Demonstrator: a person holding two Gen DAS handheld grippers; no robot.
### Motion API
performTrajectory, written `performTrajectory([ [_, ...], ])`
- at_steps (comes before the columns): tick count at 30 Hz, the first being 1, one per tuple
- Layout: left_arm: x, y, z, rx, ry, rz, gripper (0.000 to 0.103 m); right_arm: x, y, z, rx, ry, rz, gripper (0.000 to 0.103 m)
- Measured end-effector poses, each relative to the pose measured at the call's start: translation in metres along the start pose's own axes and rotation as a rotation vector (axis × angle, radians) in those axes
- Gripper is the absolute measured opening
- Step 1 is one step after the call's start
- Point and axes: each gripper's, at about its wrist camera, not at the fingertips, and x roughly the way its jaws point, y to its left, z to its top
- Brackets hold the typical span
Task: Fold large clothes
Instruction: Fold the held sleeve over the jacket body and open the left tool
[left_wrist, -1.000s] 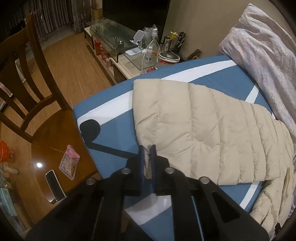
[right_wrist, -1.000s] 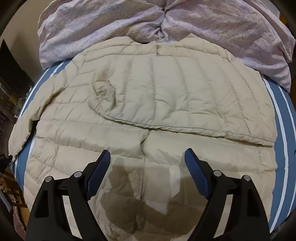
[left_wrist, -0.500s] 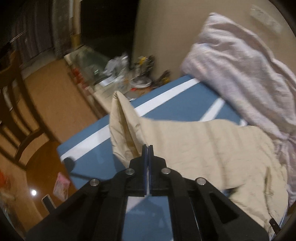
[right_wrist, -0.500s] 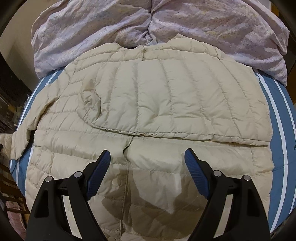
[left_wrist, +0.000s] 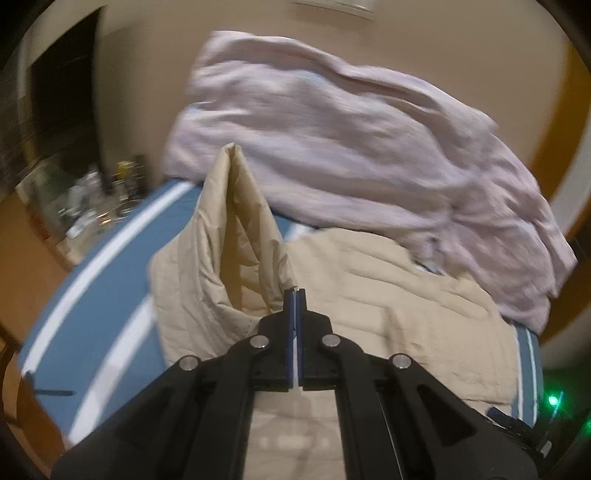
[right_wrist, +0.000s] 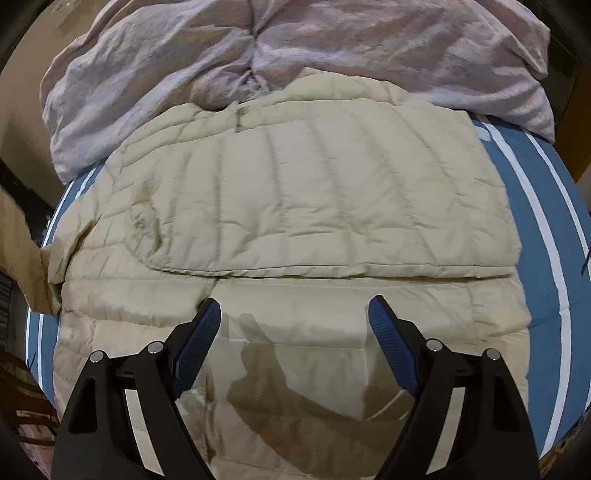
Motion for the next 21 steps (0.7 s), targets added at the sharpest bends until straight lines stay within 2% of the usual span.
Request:
performTrajectory([
  [6,0.02,-0.068,-0.015,0.102,0.053,-0.1,0.001,-0.002,-0.019,0.001,0.037,-0.003,-0.02,0.084],
  [21,0.047,-0.163,-0.05,0.234,0.165,-0.259,0.001,0.002,-0.044,0.002,0.088,0.005,-0.04,0.084],
])
